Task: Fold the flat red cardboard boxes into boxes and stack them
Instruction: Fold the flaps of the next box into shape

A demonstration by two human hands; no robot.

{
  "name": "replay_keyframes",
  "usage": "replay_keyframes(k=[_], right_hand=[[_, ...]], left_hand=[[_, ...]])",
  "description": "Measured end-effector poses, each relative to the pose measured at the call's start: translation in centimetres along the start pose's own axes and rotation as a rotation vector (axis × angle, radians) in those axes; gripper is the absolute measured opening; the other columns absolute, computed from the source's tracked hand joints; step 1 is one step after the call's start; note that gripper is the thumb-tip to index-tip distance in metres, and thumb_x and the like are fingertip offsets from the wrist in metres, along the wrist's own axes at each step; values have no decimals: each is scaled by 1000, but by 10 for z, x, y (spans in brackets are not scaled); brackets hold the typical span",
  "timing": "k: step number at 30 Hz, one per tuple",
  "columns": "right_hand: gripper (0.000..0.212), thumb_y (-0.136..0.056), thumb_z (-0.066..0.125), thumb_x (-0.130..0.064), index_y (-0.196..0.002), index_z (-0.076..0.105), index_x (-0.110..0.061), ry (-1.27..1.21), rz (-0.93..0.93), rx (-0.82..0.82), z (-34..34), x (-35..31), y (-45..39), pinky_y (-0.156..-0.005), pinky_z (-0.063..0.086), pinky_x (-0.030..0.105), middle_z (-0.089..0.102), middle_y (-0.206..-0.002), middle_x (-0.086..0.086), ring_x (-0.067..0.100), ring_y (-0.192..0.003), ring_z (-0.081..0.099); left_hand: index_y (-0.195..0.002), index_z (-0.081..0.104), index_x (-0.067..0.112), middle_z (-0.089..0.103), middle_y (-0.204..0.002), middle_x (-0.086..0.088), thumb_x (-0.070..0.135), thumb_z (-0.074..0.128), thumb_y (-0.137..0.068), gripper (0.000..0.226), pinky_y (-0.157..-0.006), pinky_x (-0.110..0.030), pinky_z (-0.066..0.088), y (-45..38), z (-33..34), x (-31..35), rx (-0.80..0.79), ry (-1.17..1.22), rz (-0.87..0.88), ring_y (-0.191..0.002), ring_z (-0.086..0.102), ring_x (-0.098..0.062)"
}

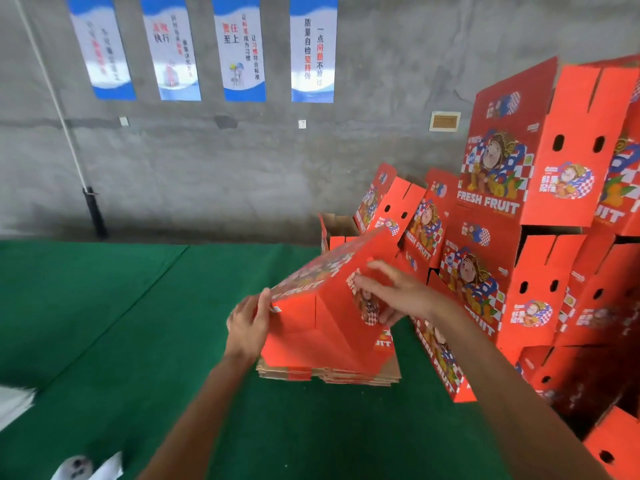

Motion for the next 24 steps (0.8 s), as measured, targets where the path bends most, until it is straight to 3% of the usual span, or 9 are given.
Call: replay_keyframes(k=[2, 4, 7, 9, 13, 17, 21, 24], right_hand=[[76, -78, 59, -85, -143, 37, -52, 251, -176, 125, -2, -50, -14, -76, 60, 35, 64, -121, -4, 20, -85, 74], [65, -85, 56, -80, -141, 37, -54, 571, -315, 309, 6, -84, -24, -84, 52, 36, 56, -123, 1, 25, -99, 66], [56, -97, 55, -59, -148, 34, -47, 853, -403, 478, 31, -105, -37, -79, 54, 40, 42, -120, 10, 36, -104, 61], [54, -102, 54, -48, -150, 30, -44, 869, -412, 501, 37, -104, -55, -83, 56, 42, 37, -130, 14, 37, -114, 58], [56, -103, 55, -32, -152, 30, -41, 782, -413, 512, 14, -103, -106, -90, 58, 43, 31, -135, 15, 37, -119, 56], [55, -103, 54, -28, -153, 33, -39, 763, -425, 512, -24, -104, -169, -94, 55, 45, 30, -136, 16, 36, -116, 58], [55, -103, 55, -29, -152, 33, -40, 776, -376, 527, -62, -100, -239, -92, 55, 46, 30, -136, 17, 40, -118, 54], [56, -103, 55, -26, -152, 34, -39, 768, -392, 536, -90, -102, -291, -93, 54, 45, 32, -130, 15, 40, -117, 53]], left_hand=[[-135, 66, 31, 64, -136, 12, 59, 43, -101, 50, -118, -41, 39, -16, 10, 13, -147, 134, 85, -125, 58, 0], [-149, 44, 51, 44, -152, 26, 65, 49, -98, 53, -123, -38, 33, -27, 30, 30, -293, 236, 147, -135, 42, 15], [-157, 27, 53, 38, -161, 22, 67, 57, -96, 69, -123, -45, 33, -54, 51, 64, -342, 305, 241, -149, 36, -4], [-161, 20, 45, 40, -161, 16, 47, 65, -100, 77, -122, -44, 34, -76, 55, 86, -297, 299, 353, -150, 35, -10], [-163, 10, 44, 37, -163, 8, 13, 72, -96, 96, -124, -42, 33, -134, 78, 99, -262, 236, 379, -151, 33, -9], [-161, 7, 50, 41, -159, 13, 13, 72, -95, 99, -115, -25, 42, -199, 114, 110, -290, 226, 389, -144, 42, -2], [-161, 4, 50, 44, -157, 14, 17, 72, -96, 99, -117, -43, 42, -272, 152, 103, -297, 179, 365, -142, 46, -6], [-158, 5, 57, 48, -153, 18, 22, 71, -96, 97, -116, -47, 43, -329, 177, 109, -302, 175, 390, -139, 49, -6]])
Point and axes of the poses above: each hand's wrist, its own y-axis away from the middle knuckle, its own z-axis out of the palm, x = y × z, the point moved 10 cm from there along -y, towards the middle knuckle
